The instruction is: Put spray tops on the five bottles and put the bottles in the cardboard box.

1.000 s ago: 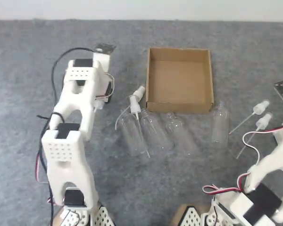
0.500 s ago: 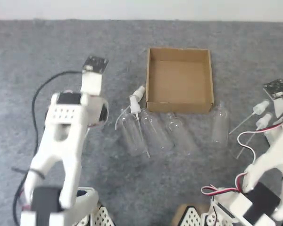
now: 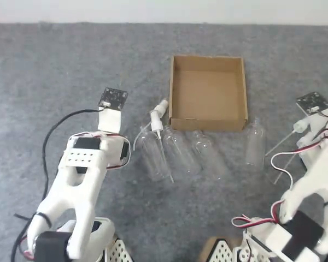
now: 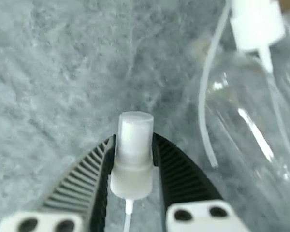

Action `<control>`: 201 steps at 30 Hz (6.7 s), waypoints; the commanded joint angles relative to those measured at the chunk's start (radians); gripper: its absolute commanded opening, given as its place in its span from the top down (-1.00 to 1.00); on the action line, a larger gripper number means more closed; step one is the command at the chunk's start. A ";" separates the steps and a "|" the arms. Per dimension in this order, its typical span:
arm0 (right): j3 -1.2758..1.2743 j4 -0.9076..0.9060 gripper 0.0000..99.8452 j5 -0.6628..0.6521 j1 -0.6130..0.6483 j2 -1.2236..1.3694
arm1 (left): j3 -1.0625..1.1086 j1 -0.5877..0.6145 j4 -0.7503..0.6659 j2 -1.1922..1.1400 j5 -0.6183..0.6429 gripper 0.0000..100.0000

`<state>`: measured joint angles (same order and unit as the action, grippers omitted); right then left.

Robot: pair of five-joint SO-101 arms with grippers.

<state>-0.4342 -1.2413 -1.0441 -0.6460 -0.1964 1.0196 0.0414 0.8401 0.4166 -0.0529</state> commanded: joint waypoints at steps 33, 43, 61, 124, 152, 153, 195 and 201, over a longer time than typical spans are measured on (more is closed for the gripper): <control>0.052 -0.001 0.33 0.051 -0.062 -0.064 | 0.002 0.003 -0.032 0.046 0.080 0.74; 0.068 0.085 0.33 0.000 -0.087 -0.056 | 0.019 0.002 -0.032 0.046 0.080 0.74; 0.390 0.099 0.33 0.110 -0.166 0.274 | 0.021 0.002 -0.032 0.046 0.080 0.75; 0.026 0.255 0.99 0.377 -0.010 0.188 | -0.045 -0.005 0.044 0.044 0.029 0.67; 0.018 0.262 0.99 0.221 -0.122 0.173 | -0.453 -0.006 0.146 -0.516 0.020 0.98; 0.018 0.262 0.99 0.221 -0.120 0.173 | -0.460 -0.006 0.149 -0.514 0.020 0.98; -0.044 0.188 0.58 0.244 -0.031 0.163 | 0.130 -0.008 0.058 0.482 0.023 0.98; -0.038 0.140 0.58 0.221 0.019 0.162 | 0.139 -0.008 0.048 0.482 0.023 0.98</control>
<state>-0.4895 -1.0802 -0.8048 -0.6567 0.0199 1.1653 0.0307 0.9122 0.8600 -0.0253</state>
